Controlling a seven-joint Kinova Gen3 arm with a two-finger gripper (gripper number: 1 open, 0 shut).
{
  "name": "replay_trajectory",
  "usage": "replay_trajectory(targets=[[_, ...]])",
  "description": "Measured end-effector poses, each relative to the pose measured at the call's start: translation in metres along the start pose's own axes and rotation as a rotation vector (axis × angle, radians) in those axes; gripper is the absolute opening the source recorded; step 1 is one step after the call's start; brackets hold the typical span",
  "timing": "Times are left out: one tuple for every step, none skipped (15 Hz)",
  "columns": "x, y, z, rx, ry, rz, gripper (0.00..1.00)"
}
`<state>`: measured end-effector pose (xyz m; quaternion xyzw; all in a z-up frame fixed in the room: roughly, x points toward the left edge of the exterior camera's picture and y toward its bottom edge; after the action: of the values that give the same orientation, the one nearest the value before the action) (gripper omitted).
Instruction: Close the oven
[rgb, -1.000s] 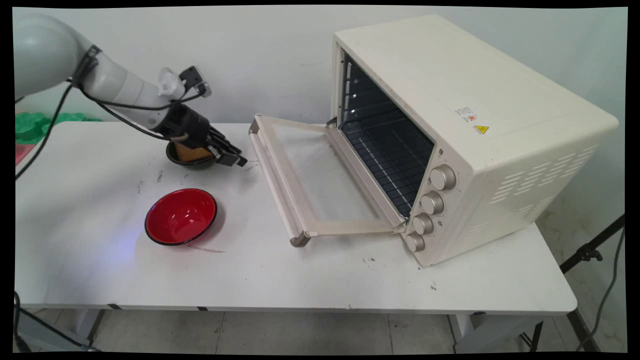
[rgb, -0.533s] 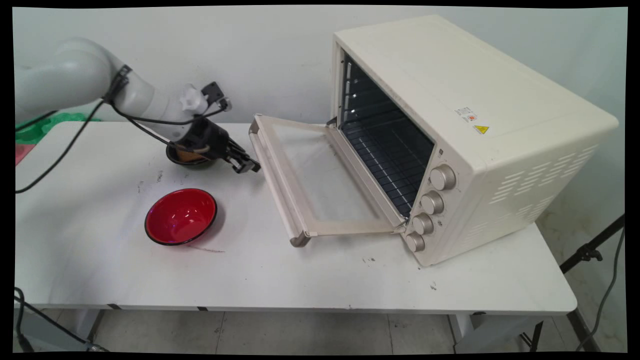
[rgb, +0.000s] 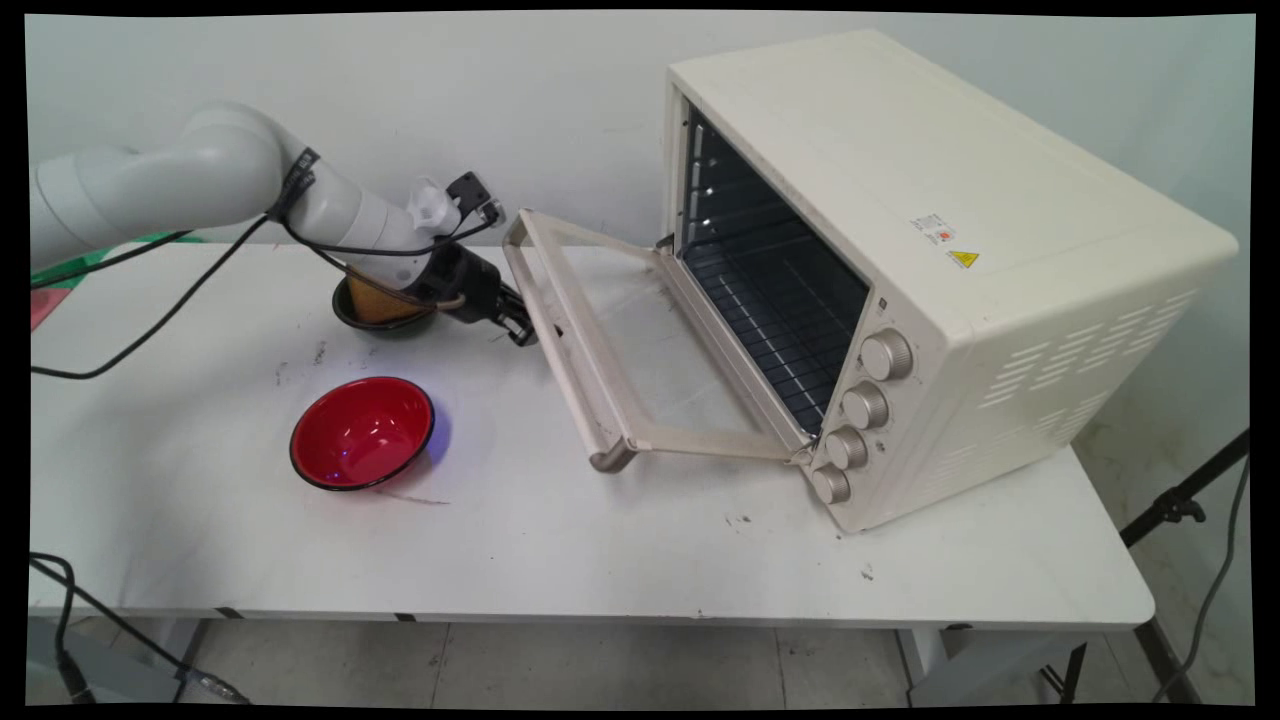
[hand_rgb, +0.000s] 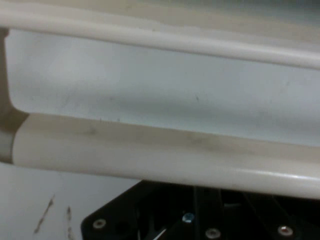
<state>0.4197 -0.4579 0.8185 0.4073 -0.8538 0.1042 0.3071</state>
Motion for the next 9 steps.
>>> replay_trajectory(targets=[[0.002, 0.0, 0.0, -0.001, 0.005, -0.002, 0.0], [0.005, 0.0, 0.0, -0.002, 0.014, -0.005, 0.0], [0.009, 0.0, -0.001, -0.004, 0.023, -0.007, 0.0], [0.014, 0.0, -0.002, -0.006, 0.033, -0.009, 0.0], [0.019, 0.0, -0.004, -0.007, 0.043, -0.009, 0.0], [0.026, 0.0, -0.007, -0.009, 0.055, -0.009, 0.0], [0.033, 0.0, -0.01, -0.011, 0.068, -0.008, 0.0], [0.042, 0.0, -0.013, -0.012, 0.082, -0.007, 0.0], [0.049, 0.0, -0.015, -0.013, 0.094, -0.006, 0.0]])
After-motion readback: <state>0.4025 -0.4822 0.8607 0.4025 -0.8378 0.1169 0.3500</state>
